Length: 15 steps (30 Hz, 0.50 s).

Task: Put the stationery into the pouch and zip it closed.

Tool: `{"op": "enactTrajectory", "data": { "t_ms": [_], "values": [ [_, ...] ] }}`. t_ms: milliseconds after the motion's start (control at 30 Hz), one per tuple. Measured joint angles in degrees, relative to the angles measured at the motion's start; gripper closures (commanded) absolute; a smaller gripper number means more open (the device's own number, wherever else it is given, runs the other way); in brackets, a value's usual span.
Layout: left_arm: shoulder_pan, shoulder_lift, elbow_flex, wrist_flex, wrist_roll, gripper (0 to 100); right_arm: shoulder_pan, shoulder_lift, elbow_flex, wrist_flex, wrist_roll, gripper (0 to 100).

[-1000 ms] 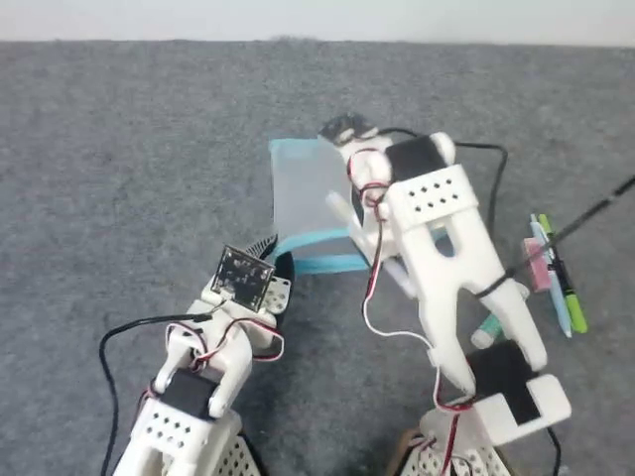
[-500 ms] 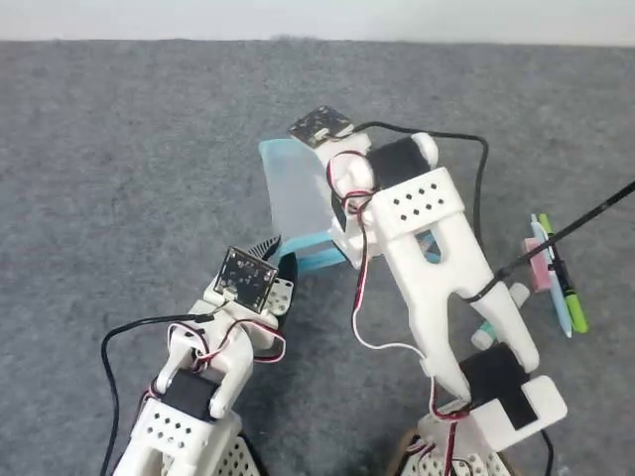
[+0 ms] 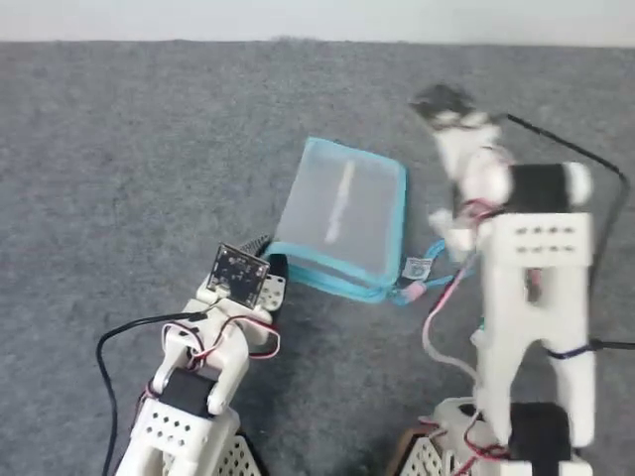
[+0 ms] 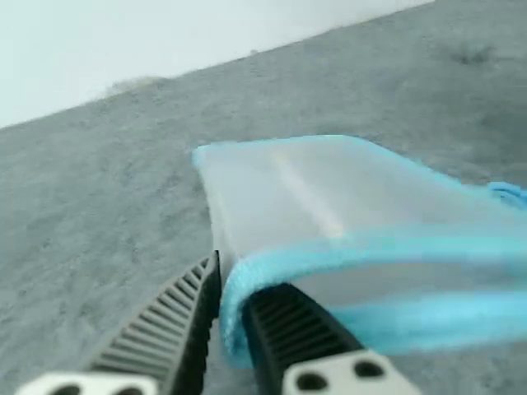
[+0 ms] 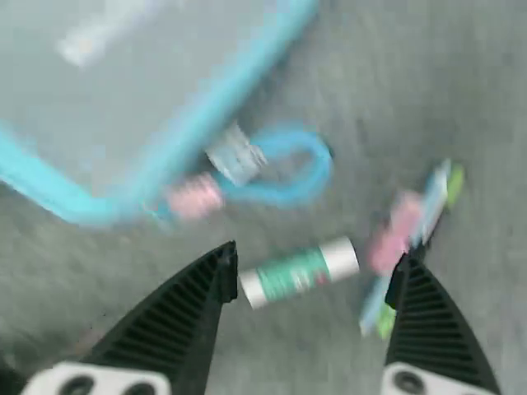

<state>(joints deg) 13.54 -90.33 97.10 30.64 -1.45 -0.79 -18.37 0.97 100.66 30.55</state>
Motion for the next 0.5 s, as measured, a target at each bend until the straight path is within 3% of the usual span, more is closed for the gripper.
{"op": "enactTrajectory", "data": {
  "t_ms": [233, 500],
  "values": [
    [-2.4, 0.0, 0.0, 0.0, 0.0, 99, 23.2, 4.7, 9.8, -6.6, 15.0, 71.0],
    [-2.4, 0.0, 0.4, 0.0, 0.0, 99, 35.3, 21.1, 10.1, -14.7, 24.6, 77.1]
  ]
}}
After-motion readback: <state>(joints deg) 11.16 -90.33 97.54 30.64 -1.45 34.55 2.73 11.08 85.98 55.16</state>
